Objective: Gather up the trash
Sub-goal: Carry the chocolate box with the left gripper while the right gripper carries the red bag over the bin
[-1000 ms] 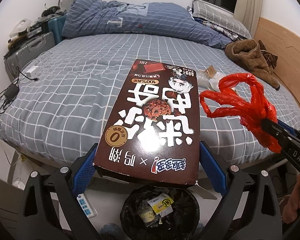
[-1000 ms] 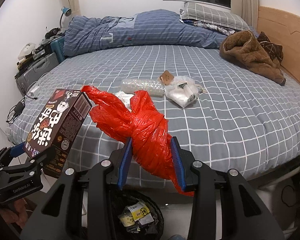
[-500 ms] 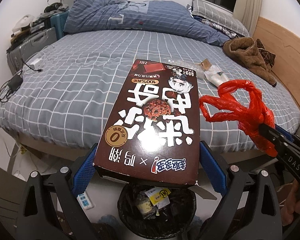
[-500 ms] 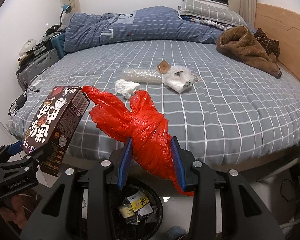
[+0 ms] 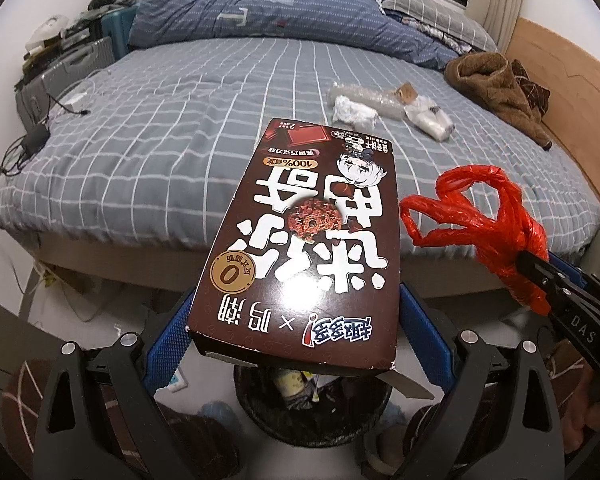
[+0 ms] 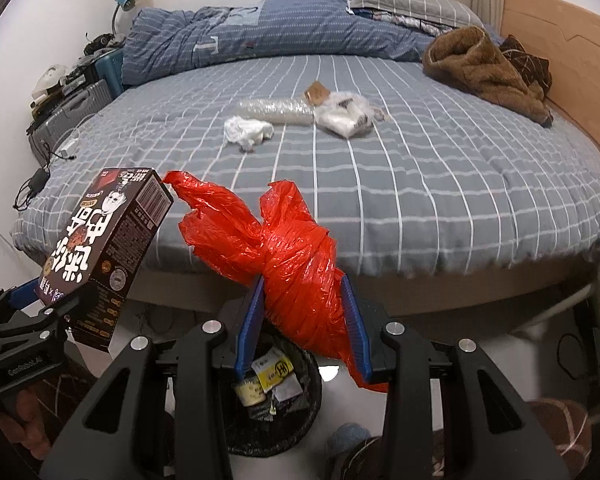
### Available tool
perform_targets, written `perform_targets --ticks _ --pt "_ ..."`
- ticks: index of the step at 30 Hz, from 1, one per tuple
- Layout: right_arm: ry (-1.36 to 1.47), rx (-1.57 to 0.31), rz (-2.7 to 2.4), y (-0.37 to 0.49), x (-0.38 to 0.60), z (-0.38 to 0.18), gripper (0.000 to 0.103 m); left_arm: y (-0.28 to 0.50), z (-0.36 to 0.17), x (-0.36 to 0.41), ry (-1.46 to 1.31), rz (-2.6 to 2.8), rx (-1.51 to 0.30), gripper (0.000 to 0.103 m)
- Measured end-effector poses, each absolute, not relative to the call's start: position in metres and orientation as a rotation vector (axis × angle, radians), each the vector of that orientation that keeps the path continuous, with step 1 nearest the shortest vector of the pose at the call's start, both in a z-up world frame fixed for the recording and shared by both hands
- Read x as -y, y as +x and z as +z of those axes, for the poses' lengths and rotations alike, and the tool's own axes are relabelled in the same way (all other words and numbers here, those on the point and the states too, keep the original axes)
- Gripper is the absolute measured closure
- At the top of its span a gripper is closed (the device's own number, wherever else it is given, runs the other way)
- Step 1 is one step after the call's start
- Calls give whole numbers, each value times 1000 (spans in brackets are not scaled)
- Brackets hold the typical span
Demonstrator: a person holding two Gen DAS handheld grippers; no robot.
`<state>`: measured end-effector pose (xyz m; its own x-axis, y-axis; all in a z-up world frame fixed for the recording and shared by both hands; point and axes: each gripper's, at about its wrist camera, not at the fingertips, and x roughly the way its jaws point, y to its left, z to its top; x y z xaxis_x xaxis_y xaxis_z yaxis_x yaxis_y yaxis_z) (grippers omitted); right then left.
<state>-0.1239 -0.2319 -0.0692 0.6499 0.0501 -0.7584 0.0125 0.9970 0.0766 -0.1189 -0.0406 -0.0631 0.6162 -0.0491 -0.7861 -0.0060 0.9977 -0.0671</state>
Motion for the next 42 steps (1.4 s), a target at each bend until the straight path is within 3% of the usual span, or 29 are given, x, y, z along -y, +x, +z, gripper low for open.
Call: perform_targets --ticks 21,42 --pt "103 -986 -14 -158 240 -103 66 -152 -92 49 -39 -19 -1019 10" --pt "90 -1144 -48 -129 242 -170 66 -118 -162 69 -7 -54 -1145 10"
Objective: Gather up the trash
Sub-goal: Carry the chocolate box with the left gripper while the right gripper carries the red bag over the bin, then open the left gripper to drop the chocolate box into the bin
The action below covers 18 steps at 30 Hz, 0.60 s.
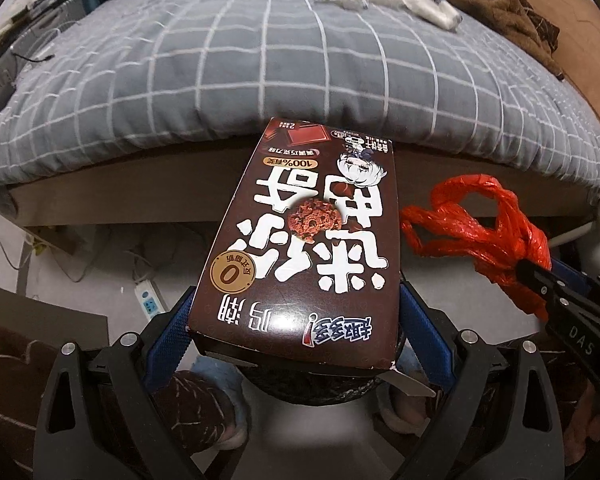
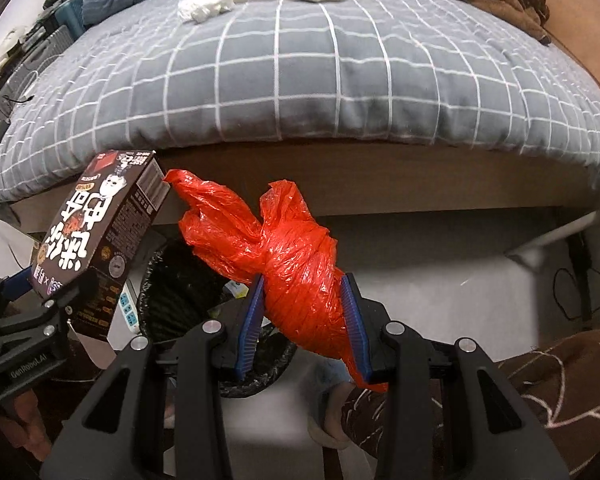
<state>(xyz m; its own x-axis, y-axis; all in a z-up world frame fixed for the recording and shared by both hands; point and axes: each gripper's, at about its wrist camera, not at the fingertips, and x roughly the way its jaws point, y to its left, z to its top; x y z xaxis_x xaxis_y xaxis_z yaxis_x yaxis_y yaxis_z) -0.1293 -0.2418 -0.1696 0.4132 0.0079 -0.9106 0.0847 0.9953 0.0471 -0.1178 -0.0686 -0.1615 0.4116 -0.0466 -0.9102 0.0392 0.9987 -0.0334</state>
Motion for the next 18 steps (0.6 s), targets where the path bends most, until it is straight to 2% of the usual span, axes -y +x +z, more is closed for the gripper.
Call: perform_targets --ticks 18 --pt "109 -1183 -108 -128 269 -187 66 -97 -193 96 31 -99 -1200 8"
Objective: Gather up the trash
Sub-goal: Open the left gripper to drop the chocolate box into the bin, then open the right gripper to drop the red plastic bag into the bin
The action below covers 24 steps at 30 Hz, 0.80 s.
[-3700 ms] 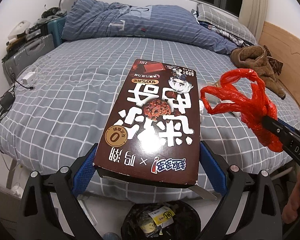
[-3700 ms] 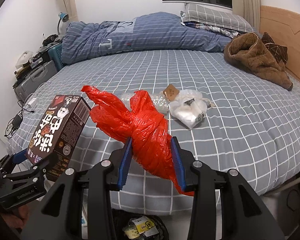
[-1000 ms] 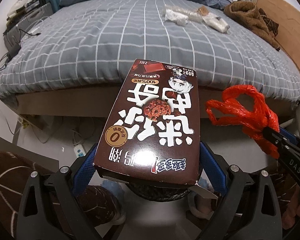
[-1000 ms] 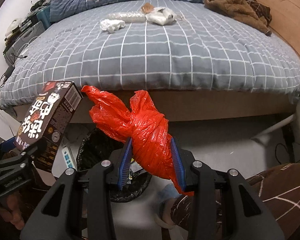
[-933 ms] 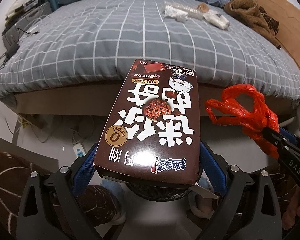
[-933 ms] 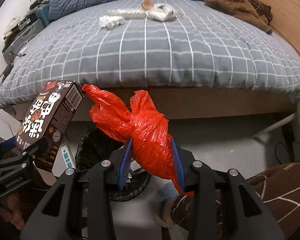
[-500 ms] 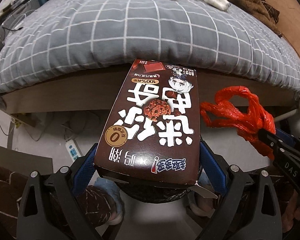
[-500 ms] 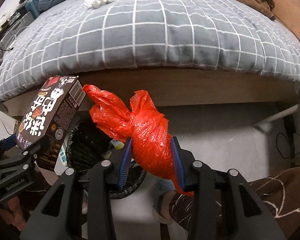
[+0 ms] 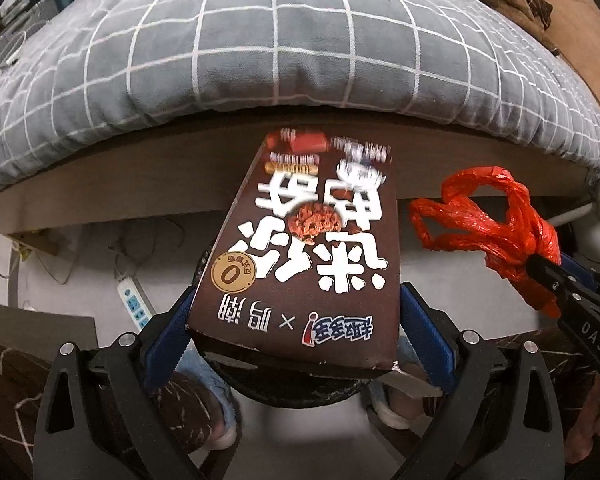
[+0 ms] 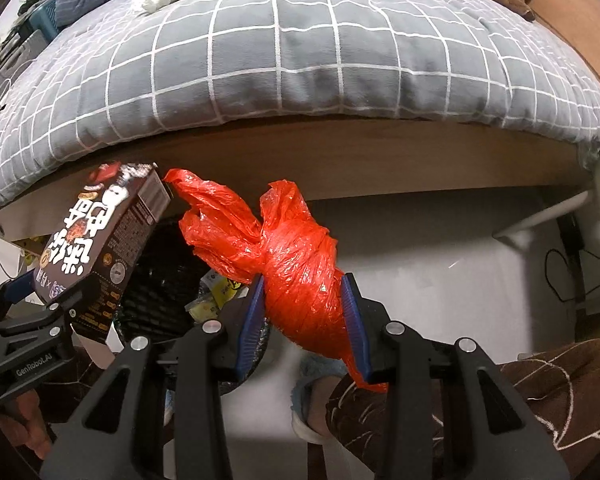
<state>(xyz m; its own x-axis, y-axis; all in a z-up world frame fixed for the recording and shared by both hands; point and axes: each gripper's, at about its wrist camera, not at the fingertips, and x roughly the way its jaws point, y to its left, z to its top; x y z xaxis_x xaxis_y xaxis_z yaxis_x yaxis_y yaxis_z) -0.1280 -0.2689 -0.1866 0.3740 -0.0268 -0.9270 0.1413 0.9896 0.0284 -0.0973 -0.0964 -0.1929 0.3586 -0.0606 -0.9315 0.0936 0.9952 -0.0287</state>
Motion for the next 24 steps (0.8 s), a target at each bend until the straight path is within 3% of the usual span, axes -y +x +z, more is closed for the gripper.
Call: perform_targets --ticks 24 --pt "42 -1170 26 -110 199 -185 66 -101 -166 11 -25 -33 -1137 6"
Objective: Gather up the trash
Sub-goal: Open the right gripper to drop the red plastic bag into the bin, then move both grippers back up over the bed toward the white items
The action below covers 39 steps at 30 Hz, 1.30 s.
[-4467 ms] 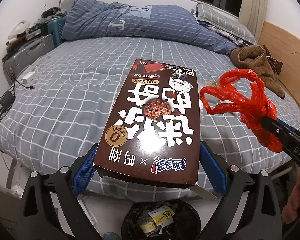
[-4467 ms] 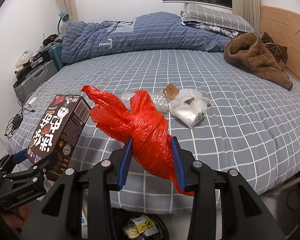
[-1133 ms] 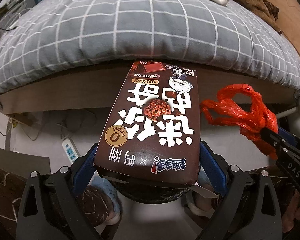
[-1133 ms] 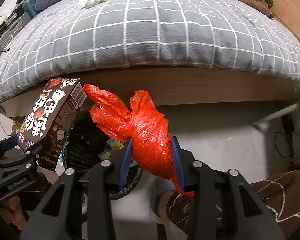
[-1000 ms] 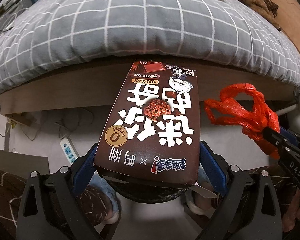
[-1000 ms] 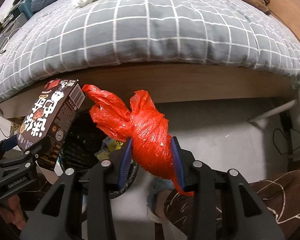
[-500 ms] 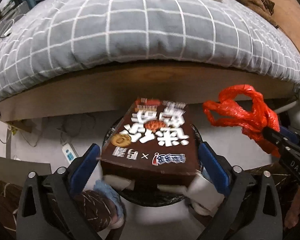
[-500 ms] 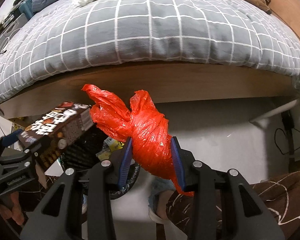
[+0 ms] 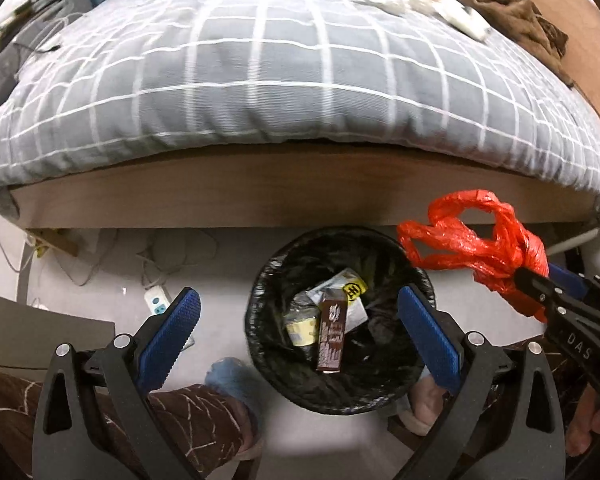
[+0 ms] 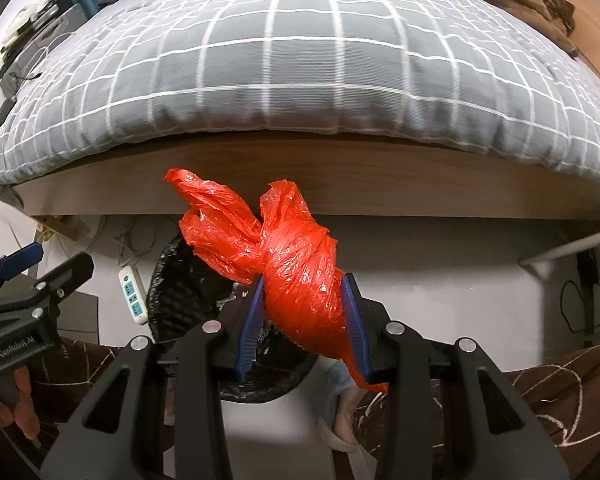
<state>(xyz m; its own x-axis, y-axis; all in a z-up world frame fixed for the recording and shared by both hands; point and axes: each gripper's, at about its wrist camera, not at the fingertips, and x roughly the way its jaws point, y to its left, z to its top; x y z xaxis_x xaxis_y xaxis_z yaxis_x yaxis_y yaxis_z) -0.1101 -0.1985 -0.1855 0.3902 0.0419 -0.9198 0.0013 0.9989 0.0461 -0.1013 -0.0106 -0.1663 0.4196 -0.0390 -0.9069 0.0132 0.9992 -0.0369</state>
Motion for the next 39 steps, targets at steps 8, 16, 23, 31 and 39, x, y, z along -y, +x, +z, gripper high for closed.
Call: perform_targets --ticks 8,16,23,31,39 --pt "-7 -1198 80 -105 163 -191 66 -109 -169 -19 -60 11 -1141 6" --pt "-32 -1189 106 -101 148 -191 58 -112 -170 -37 -78 43 -1136 6" --pt "-45 -1164 110 -101 144 -186 45 -112 -169 -35 -70 32 -1134 6" --pt "-30 -1069 89 -100 156 -157 25 -113 -154 -36 -80 38 -1099 6" --pt "-38 -939 43 -103 170 -122 16 -112 -115 -27 -87 24 -1002 6"
